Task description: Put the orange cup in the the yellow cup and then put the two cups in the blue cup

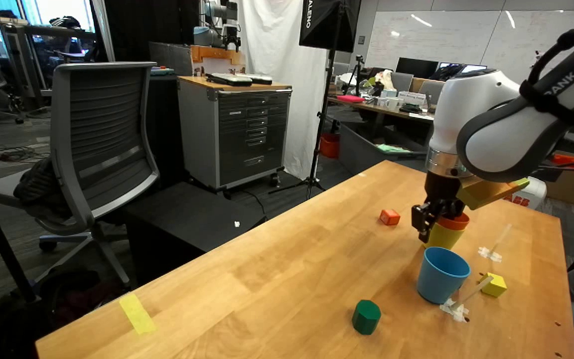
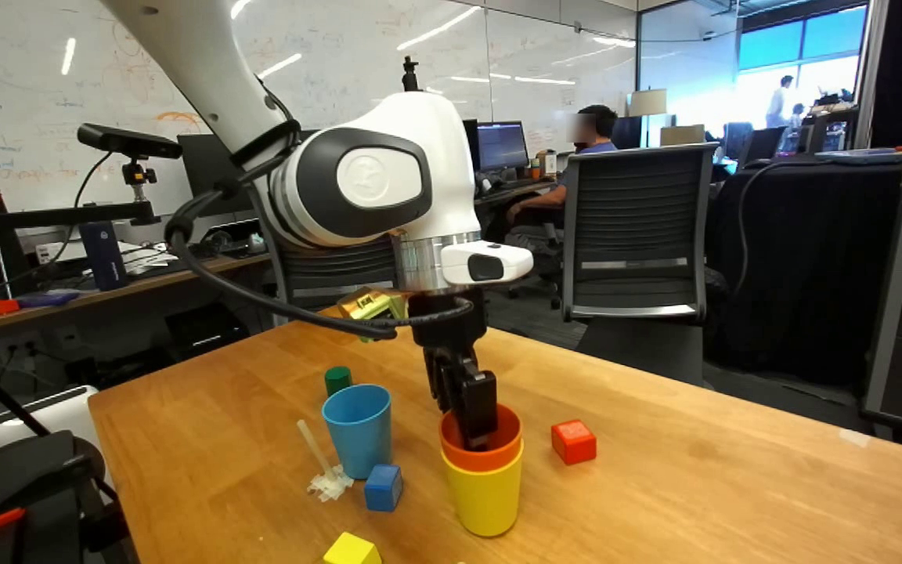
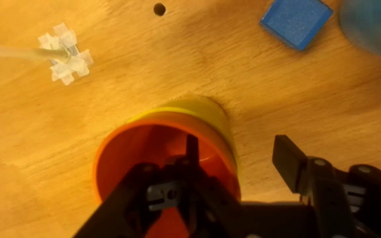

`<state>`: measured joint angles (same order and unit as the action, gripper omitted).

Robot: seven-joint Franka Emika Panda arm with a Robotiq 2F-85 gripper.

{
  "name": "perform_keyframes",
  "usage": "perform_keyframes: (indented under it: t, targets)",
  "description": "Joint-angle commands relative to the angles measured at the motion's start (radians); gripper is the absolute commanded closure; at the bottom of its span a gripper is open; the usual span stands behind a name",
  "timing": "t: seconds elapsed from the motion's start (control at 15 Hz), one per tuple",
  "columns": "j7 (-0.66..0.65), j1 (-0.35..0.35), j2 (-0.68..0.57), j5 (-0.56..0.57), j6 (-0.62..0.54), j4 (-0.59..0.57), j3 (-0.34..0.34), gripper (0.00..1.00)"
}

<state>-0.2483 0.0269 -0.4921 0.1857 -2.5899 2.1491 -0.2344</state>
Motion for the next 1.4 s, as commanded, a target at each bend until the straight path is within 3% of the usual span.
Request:
perform_keyframes:
  t: [0.0, 0.27, 0.93, 1.33]
  targets:
    - [0.013, 0.003, 0.011, 0.001, -0.013, 0.006, 0.003, 0.71]
    - [0.013, 0.006, 0.018, -0.004, -0.019, 0.013, 0.005, 0.99]
    - [-0.001, -0.001, 0.037, -0.011, 0.028, 0.014, 0.0, 0.98]
    - [-0.021, -0.015, 0.154, -0.006, 0.082, 0.051, 0.004, 0.98]
